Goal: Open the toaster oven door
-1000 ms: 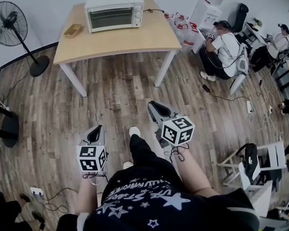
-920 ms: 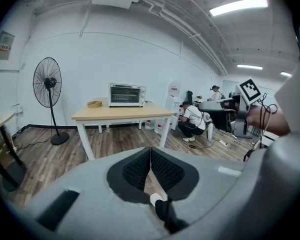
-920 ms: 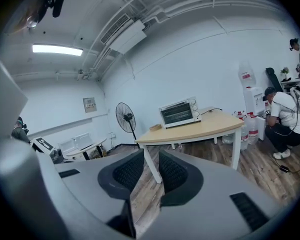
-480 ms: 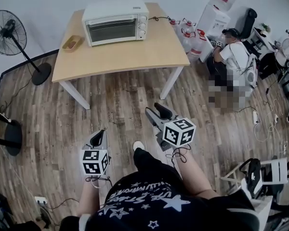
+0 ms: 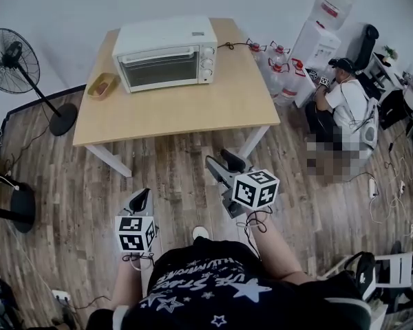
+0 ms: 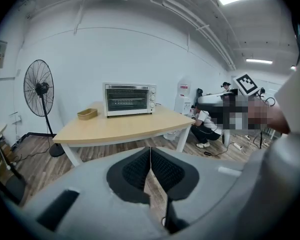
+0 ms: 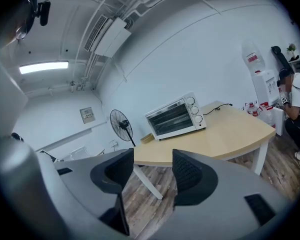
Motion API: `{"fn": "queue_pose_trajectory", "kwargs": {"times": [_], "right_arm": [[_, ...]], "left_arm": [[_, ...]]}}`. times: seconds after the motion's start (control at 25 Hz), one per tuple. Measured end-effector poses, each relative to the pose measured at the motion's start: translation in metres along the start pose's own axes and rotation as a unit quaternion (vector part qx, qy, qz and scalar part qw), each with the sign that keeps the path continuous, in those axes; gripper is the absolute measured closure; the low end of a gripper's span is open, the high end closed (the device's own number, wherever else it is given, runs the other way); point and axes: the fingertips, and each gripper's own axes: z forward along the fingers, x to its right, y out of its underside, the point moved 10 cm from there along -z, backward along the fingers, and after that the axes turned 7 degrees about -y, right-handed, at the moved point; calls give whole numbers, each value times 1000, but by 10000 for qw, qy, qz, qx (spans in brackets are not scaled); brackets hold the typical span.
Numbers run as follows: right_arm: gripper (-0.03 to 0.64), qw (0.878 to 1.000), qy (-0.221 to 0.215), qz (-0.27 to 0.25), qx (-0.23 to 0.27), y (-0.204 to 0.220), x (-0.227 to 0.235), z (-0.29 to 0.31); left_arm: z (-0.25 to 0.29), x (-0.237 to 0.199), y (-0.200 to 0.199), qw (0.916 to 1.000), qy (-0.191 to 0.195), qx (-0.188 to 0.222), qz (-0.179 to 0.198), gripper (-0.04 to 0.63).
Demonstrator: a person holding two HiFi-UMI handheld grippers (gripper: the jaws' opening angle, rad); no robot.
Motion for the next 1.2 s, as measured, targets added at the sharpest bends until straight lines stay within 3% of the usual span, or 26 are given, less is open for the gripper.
{"fn": "queue_pose_trajectory", "kwargs": {"times": [0.28,0.64,1.2], "right_arm": [[371,9998,-19,189,-35,-19,32,34],[357,9985,223,489,-91,-34,62,92],[385,9944,670,788,234,-117,111,227]], "left_arm": [[24,-16,-19,9997,-216,-49,-51,574],[74,-84,-48,9990,-436,-62,-80,574],[213,-190,-162,9994,-35,262,207,574]]}}
